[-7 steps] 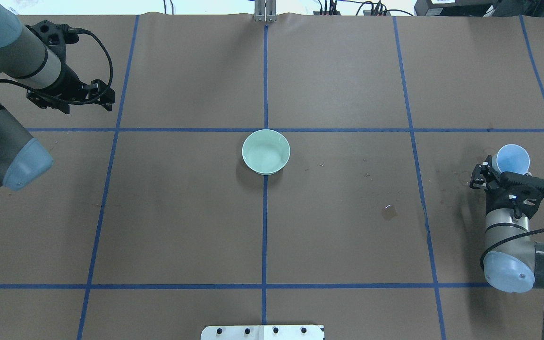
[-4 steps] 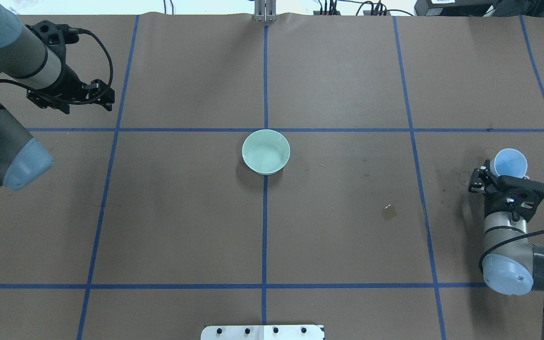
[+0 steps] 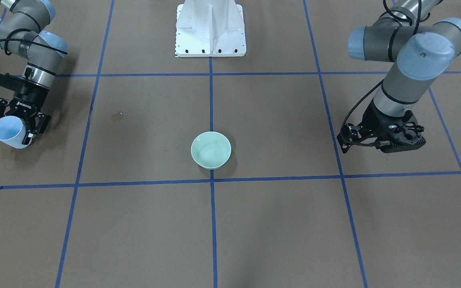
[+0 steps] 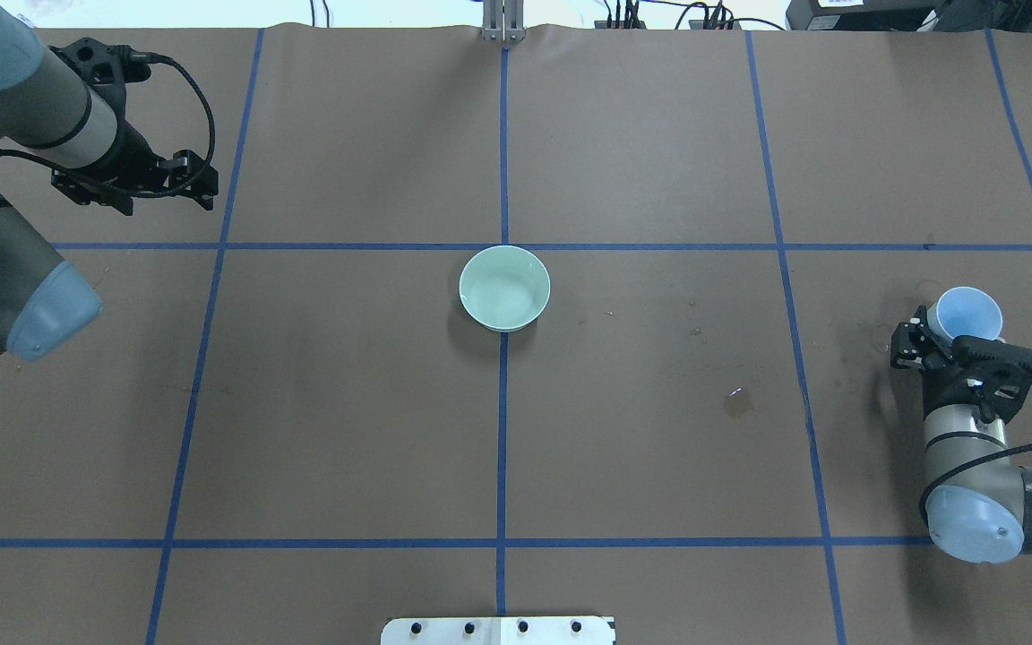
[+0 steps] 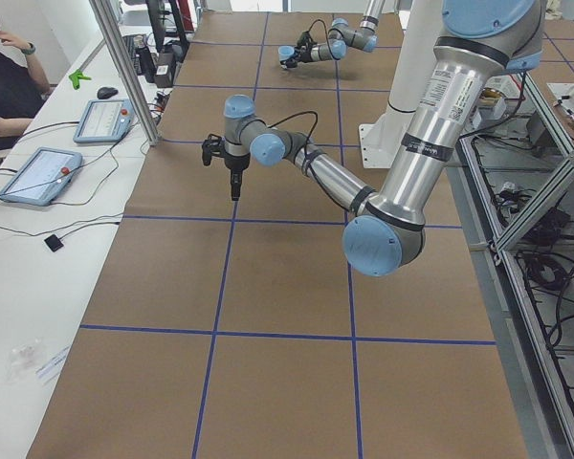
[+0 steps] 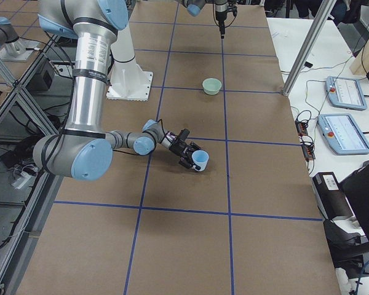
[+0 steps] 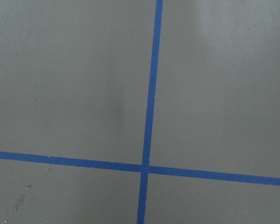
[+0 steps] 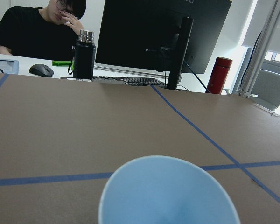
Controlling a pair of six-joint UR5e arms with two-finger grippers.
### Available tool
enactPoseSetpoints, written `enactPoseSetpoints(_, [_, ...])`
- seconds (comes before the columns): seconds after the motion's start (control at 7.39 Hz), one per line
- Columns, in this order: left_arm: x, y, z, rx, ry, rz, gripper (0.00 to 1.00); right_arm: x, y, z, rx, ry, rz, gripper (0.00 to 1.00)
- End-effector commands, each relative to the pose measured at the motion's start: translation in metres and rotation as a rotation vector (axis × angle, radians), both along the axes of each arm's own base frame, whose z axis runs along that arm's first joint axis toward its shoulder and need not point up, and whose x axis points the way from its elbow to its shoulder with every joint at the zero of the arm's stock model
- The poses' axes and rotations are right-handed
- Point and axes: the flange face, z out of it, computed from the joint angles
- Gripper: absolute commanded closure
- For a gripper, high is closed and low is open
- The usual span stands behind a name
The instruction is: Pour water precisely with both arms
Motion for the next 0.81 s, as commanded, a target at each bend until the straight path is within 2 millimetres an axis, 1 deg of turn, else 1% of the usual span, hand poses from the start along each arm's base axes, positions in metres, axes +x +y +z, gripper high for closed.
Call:
enactPoseSetpoints(0.0, [0.0,-0.001,-0.002,0.002,0.002,0.0,0.0,0.005,0.002,0.006,0.006,-0.014,-0.003,0.02])
enactPoseSetpoints(0.27, [0.0,0.0,-0.003,0.003,0.003,-0.001,0.0,0.006,0.001,-0.001,0.019,-0.053,-0.001,0.01])
enactPoseSetpoints(0.41, [0.0,0.0,-0.003,0.003,0.003,-0.001,0.0,0.015,0.005,0.0,0.018,-0.059,-0.004,0.01])
enactPoseSetpoints(0.54, [0.0,0.0,-0.003,0.001,0.003,-0.003,0.0,0.023,0.007,-0.01,0.02,-0.076,-0.005,0.01])
enactPoseSetpoints(0.68, [0.0,0.0,-0.003,0.001,0.003,-0.003,0.0,0.027,0.011,-0.011,0.016,-0.077,-0.011,0.01])
